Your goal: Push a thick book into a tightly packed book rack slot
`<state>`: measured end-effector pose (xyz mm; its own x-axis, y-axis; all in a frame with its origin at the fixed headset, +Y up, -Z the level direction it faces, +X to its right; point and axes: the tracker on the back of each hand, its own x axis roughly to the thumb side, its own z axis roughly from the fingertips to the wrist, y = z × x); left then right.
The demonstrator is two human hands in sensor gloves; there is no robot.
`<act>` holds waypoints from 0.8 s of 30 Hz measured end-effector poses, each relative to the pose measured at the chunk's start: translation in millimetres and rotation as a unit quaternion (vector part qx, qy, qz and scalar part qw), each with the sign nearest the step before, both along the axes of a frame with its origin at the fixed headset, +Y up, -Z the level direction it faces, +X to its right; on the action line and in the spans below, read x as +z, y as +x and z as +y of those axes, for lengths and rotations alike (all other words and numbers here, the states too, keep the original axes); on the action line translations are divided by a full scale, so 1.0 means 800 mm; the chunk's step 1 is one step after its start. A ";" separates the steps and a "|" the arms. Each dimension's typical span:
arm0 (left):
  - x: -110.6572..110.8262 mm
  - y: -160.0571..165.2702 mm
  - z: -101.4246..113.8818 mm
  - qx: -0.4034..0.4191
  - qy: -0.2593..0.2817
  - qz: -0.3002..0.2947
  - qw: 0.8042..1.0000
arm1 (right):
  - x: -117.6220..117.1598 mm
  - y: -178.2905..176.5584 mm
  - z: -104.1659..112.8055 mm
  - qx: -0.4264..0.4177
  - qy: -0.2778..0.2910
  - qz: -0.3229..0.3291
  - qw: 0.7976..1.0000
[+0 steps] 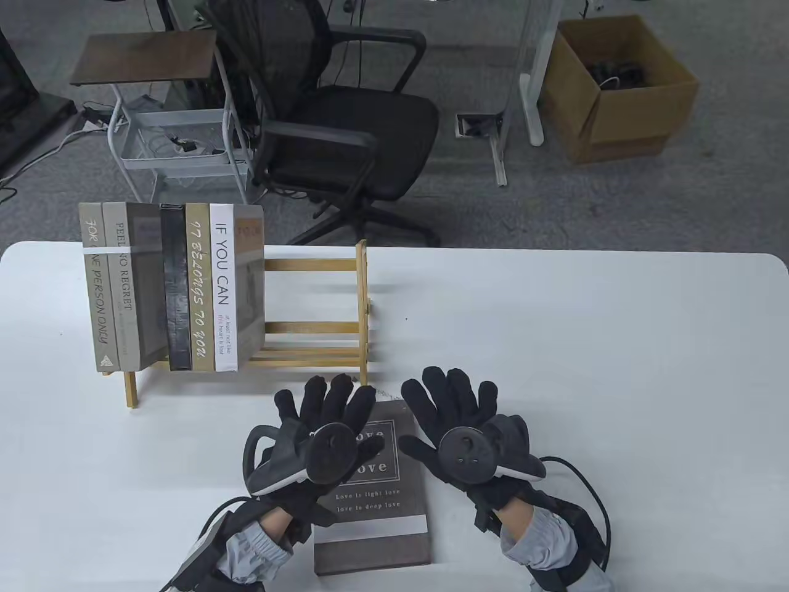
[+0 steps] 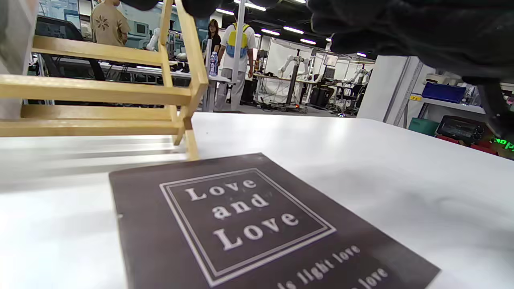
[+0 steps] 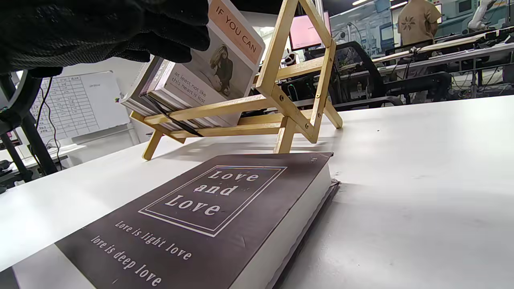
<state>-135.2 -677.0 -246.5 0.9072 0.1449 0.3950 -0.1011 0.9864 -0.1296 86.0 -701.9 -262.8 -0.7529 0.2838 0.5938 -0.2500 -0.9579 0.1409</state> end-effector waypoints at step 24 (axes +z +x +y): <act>-0.050 -0.063 -0.037 0.028 -0.104 0.137 0.985 | -0.001 0.003 0.003 -0.005 0.003 -0.004 1.000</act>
<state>-185.8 -706.9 -286.4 0.9637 0.2500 0.0938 -0.2141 0.9334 -0.2879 88.2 -699.6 -263.2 -0.7547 0.2879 0.5895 -0.2601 -0.9562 0.1340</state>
